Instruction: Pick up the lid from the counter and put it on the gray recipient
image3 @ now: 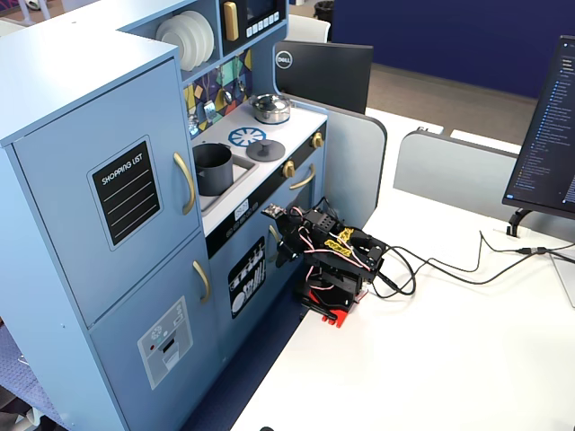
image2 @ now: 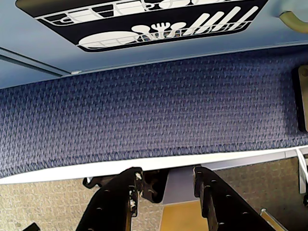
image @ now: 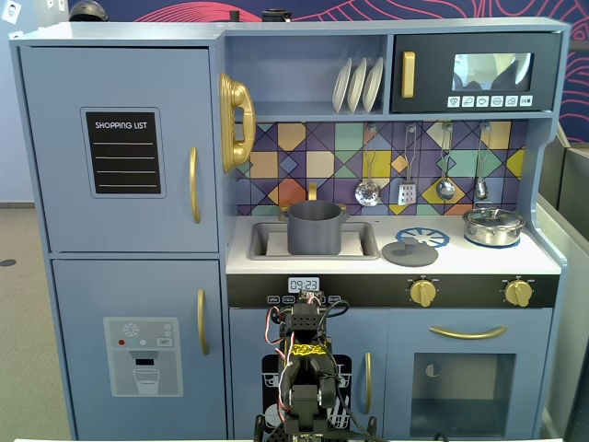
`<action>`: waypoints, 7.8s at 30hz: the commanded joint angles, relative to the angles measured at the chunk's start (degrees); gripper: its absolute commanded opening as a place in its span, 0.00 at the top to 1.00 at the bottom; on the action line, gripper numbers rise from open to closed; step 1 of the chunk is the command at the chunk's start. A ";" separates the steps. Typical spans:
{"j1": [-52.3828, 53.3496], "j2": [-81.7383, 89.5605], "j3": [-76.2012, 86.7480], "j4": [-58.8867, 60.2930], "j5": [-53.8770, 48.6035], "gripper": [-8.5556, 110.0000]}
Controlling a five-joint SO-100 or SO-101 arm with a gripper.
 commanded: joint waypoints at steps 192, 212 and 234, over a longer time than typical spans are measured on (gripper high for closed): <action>2.55 -26.72 -54.05 -34.63 -9.23 0.79; 1.85 -0.70 -2.29 -15.64 -0.62 0.93; 0.97 -0.62 0.00 9.84 -0.09 0.88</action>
